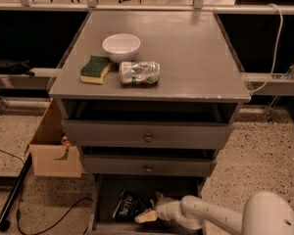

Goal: Pick blue chip bag from bottom drawer and place on counter

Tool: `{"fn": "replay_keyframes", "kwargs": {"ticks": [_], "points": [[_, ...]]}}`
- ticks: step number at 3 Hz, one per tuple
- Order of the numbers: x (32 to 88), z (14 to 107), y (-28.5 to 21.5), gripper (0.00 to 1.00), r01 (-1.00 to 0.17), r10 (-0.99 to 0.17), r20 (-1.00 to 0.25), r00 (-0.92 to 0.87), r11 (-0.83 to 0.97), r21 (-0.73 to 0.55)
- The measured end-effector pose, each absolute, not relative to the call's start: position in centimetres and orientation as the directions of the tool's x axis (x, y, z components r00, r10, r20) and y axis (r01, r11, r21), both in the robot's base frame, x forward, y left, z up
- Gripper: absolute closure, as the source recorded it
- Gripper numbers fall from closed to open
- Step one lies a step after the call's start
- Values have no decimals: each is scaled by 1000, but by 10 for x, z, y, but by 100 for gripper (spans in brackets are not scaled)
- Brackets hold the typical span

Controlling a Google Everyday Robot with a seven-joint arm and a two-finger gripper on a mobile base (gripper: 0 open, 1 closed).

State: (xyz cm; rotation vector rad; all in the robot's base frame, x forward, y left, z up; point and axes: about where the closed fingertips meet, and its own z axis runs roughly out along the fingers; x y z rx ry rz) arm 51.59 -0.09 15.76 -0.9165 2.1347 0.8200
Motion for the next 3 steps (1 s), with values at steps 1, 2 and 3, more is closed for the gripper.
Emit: {"fn": "replay_keyframes", "kwargs": {"ticks": [1,2,3], "points": [[506,148,14,0,-784,-371,-755,-541,546,295],[506,148,14,19,-784,-371,-755,-541,546,295],[506,148,14,50,-784,-371,-755,-541,546,295]]}}
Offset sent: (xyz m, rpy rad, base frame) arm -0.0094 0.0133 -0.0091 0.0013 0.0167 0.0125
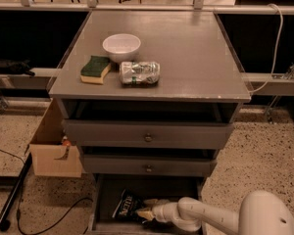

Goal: Pick blue chip bag from bottom drawer and place on counter

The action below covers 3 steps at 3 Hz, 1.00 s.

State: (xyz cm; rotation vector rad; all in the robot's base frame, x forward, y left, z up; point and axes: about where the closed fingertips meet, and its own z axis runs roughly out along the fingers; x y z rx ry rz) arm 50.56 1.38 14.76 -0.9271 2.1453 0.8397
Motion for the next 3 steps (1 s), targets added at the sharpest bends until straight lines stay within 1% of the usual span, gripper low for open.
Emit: {"fn": "replay_keyframes", "kwargs": {"ticks": [1,2,3], "points": [[506,148,14,74,-785,-371,-755,-541,546,295],[506,148,14,100,-785,-371,-755,-541,545,295],[508,151,13,100,-780,-371,-749,-548,550,298]]}}
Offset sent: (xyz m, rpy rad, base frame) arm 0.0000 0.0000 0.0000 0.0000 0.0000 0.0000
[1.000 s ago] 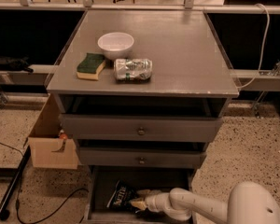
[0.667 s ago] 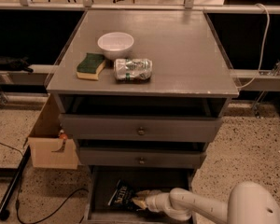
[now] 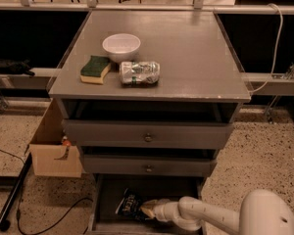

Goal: Pick blue chip bag from bottom drawer and place on counter

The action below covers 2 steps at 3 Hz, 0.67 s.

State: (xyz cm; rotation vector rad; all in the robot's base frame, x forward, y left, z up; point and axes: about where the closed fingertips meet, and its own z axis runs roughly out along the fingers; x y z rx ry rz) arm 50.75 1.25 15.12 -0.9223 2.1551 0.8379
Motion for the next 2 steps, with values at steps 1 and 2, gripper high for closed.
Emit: {"fn": "replay_keyframes", "kwargs": {"ticks": [1,2], "points": [[513,161,9,100,-768,-373,-735,-566,563,305],[518,199,-12,100,-769,-393,-741,-544,588,251]]}}
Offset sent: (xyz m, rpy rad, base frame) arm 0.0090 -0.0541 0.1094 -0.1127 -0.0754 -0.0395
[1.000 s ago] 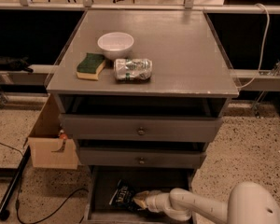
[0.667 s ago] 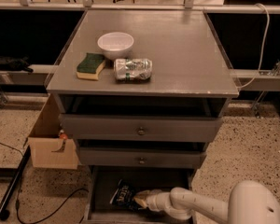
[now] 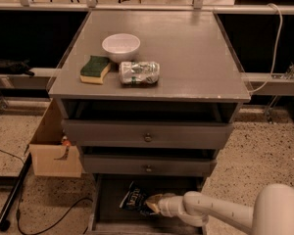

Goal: Pick blue chip bag from bottom drawer and place on counter

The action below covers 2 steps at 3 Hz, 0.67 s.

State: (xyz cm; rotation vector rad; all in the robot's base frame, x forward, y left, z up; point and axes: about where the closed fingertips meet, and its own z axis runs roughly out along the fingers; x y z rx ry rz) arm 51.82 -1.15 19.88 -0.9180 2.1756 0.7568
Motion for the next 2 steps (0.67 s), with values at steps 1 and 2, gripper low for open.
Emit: {"fn": "replay_keyframes", "kwargs": {"ticks": [1,2], "points": [[497,246,-39,100,-783,-413,-764,-496,593,187],[452,296,-99,100,-757,-394,-790,-470,640,131]]}}
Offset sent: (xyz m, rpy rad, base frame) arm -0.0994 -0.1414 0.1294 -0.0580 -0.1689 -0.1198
